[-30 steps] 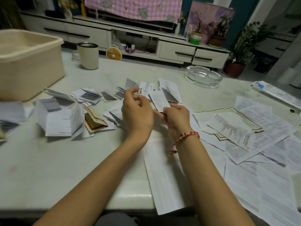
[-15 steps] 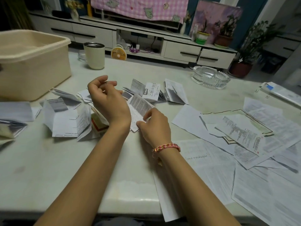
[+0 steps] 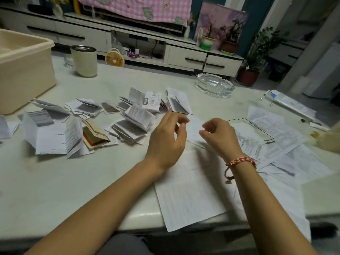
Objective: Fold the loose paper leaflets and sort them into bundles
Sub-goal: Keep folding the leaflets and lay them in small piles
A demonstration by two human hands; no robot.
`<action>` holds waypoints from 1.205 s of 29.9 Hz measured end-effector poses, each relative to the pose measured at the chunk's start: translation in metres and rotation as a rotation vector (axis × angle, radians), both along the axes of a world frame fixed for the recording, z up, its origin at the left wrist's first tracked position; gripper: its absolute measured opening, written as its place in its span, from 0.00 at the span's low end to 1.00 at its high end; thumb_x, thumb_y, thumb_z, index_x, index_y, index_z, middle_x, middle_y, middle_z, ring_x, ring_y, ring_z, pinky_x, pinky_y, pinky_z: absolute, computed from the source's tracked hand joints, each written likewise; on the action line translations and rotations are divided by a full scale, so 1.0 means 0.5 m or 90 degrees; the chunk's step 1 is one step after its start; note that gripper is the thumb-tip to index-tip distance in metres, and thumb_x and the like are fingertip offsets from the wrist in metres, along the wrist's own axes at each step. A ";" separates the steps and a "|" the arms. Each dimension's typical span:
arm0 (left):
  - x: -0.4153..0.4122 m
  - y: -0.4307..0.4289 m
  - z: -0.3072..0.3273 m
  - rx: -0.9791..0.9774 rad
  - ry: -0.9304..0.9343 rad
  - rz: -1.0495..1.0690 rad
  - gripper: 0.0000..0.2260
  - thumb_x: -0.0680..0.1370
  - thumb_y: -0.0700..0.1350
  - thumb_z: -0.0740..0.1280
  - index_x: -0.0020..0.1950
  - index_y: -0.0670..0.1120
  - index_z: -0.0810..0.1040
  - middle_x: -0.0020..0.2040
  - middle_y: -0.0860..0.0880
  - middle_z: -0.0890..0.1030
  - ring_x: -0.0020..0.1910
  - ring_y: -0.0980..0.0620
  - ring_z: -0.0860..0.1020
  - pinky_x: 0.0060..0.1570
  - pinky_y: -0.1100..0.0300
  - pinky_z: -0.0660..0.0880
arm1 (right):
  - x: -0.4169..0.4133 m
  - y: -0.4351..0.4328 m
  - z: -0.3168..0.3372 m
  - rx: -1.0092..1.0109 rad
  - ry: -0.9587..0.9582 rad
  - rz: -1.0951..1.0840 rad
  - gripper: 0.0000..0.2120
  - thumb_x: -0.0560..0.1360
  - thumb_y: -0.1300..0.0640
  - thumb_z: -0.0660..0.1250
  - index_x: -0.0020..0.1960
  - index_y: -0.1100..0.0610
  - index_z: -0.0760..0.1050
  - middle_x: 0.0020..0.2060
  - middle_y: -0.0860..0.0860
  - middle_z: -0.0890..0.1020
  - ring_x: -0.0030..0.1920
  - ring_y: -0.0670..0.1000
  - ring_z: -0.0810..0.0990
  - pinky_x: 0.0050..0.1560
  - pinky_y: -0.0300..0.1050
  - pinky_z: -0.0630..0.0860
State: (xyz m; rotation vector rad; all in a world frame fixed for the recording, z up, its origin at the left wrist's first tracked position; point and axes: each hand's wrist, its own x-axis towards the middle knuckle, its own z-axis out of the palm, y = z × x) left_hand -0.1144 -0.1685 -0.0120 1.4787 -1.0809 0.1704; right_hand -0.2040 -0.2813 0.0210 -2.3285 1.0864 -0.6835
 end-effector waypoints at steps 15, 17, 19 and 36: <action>-0.009 0.004 0.012 0.161 0.049 -0.066 0.07 0.80 0.42 0.60 0.53 0.44 0.76 0.49 0.54 0.74 0.42 0.54 0.74 0.49 0.56 0.72 | -0.160 -0.092 -0.047 -0.148 0.312 -0.126 0.10 0.79 0.54 0.59 0.53 0.59 0.73 0.51 0.59 0.79 0.47 0.59 0.74 0.43 0.46 0.68; -0.008 0.003 0.010 0.160 0.061 -0.071 0.06 0.80 0.42 0.60 0.51 0.44 0.76 0.48 0.53 0.74 0.42 0.53 0.75 0.47 0.56 0.72 | -0.161 -0.096 -0.049 -0.197 0.333 -0.135 0.07 0.79 0.60 0.56 0.45 0.59 0.71 0.46 0.58 0.79 0.41 0.56 0.70 0.40 0.44 0.65; -0.007 0.003 0.009 0.153 0.073 -0.070 0.05 0.80 0.42 0.60 0.49 0.46 0.75 0.47 0.53 0.75 0.41 0.53 0.75 0.45 0.58 0.71 | -0.161 -0.098 -0.048 -0.194 0.294 -0.143 0.08 0.78 0.61 0.55 0.44 0.59 0.71 0.42 0.57 0.77 0.41 0.55 0.69 0.39 0.45 0.64; -0.020 0.006 0.034 0.129 0.600 -0.307 0.08 0.75 0.36 0.68 0.51 0.46 0.76 0.47 0.45 0.81 0.40 0.54 0.80 0.37 0.64 0.78 | -0.144 0.056 0.069 0.501 -0.321 0.025 0.07 0.76 0.66 0.59 0.48 0.61 0.75 0.41 0.57 0.81 0.38 0.54 0.81 0.42 0.45 0.81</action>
